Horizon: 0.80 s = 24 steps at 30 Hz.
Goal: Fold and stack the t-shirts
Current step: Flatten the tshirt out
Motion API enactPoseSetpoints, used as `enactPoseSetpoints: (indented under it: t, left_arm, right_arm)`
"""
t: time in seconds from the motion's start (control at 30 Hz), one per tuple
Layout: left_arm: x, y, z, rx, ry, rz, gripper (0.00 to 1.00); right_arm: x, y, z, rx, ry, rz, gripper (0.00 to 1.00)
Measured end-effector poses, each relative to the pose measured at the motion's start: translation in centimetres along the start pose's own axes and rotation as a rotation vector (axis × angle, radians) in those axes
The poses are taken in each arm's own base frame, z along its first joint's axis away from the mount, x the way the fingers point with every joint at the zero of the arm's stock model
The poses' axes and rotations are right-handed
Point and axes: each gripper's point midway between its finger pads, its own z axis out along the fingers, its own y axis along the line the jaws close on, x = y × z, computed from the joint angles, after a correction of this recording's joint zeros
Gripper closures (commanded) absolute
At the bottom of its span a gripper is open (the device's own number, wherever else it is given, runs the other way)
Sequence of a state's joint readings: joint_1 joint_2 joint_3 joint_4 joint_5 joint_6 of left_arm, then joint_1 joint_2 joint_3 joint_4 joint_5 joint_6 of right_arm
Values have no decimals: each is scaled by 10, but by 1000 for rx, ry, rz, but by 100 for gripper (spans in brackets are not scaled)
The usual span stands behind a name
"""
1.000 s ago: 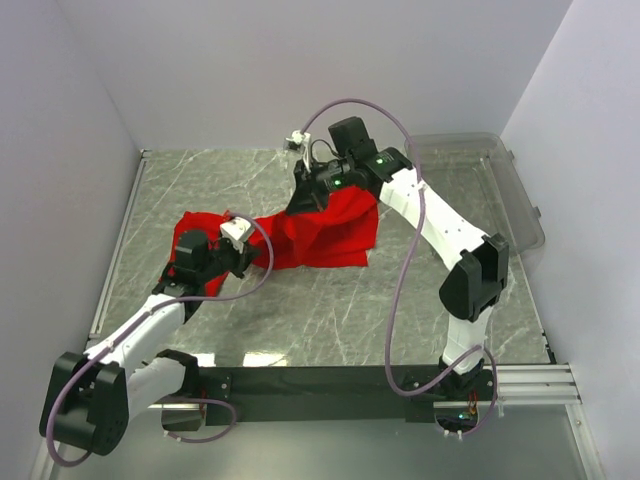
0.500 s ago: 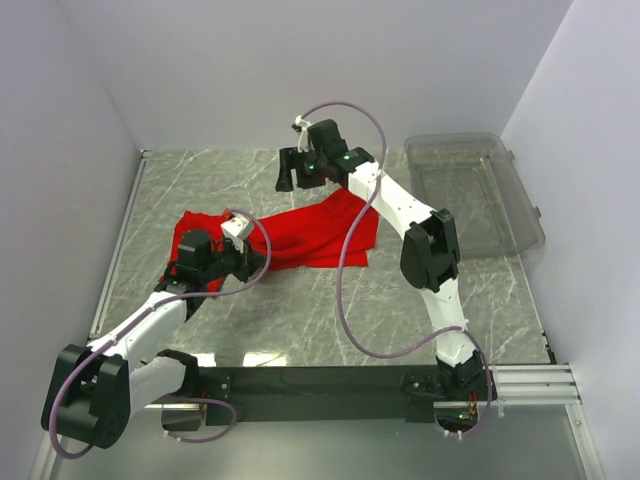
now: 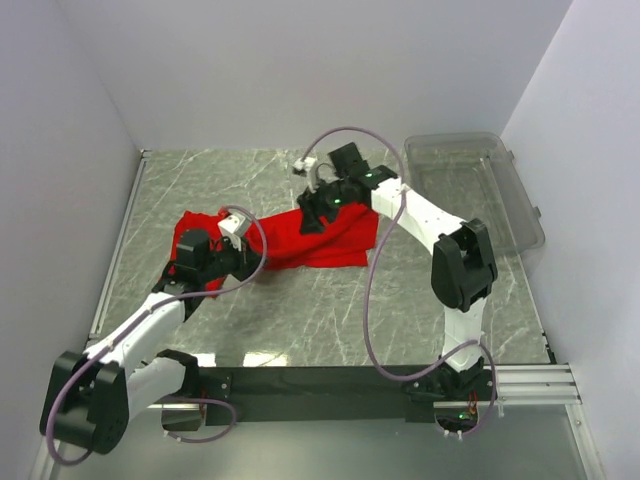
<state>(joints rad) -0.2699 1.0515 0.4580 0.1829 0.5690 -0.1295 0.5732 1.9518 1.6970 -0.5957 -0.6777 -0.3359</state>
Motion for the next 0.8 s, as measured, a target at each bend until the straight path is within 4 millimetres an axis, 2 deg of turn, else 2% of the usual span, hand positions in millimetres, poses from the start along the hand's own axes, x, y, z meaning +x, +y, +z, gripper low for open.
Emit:
enactPoseSetpoints:
  t: [0.07,0.1,0.17,0.23,0.27,0.33,0.43,0.57,0.63,0.7,0.8]
  left_arm:
    - [-7,-2,-5,-14,-16,10,99]
    - [-12,-2,-8,-22,-27,16,99]
    - [-22,-1,-14,-54,-49,29,99]
    - [-31,3,-21,-102,-69,39,100]
    - [-33,7,-26,-134,-75,41,99]
    - [-34,16,-35,-206,-78,40,100]
    - [-37,34,-54,-333,-89,30,99]
    - [-54,51,-87,-485,-156,28,99]
    - [-65,49,-103,-522,-206,37,99]
    - [-72,45,-111,-529,-232,45,99]
    - [-79,41,-116,-530,-248,44,99]
  right_arm:
    - [7,-21,-9,44,-5,22,31]
    - [12,-40,-20,90,-4,34,31]
    - [26,-88,-51,209,0,47,31]
    - [43,-125,-79,309,23,34,31]
    - [53,-142,-94,358,43,22,31]
    - [70,-162,-112,417,91,-25,31]
    - [87,-168,-114,417,161,-122,31]
    - [98,-164,-106,367,221,-258,31]
    - [97,-164,-105,355,232,-315,31]
    - [97,-164,-106,342,246,-367,35]
    - [99,-161,-108,300,274,-425,35]
